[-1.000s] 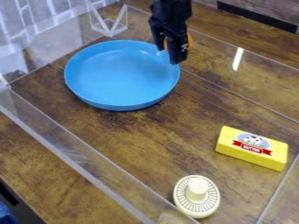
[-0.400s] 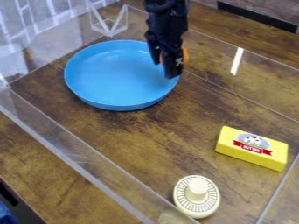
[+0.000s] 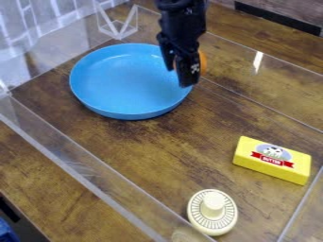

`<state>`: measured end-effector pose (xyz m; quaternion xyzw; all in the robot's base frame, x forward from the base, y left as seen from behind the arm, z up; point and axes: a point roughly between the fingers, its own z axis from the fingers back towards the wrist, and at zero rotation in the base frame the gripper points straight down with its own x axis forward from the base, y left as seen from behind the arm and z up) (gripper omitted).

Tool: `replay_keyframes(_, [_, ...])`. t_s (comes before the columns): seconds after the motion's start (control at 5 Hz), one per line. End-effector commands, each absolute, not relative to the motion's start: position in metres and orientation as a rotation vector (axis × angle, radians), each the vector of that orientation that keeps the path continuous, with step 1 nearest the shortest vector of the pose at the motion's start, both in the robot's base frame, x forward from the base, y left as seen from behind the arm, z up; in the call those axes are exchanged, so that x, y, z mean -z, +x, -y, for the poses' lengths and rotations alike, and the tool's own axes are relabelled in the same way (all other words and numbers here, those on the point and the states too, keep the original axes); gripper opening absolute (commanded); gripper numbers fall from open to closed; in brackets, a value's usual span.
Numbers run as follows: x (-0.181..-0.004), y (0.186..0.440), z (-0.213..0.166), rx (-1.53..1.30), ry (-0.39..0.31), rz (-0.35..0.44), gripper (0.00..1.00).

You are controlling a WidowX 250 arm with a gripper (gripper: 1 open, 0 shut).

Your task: Remove the orange ball from inside the blue tray and put it on the table

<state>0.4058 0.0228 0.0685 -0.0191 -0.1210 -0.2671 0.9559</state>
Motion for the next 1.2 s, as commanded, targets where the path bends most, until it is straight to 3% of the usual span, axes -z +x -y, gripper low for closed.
replay_keyframes(0.0, [-0.119, 0.399, -0.002, 0.590, -0.002, 0.354, 0.00])
replay_keyframes(0.2, [-0.120, 0.389, 0.011, 0.631, -0.019, 0.335, 1.00])
replay_keyframes(0.6, [-0.117, 0.371, 0.051, 0.757, -0.039, 0.331, 1.00])
replay_keyframes(1.0, [-0.104, 0.381, 0.095, 0.875, -0.024, 0.352, 1.00])
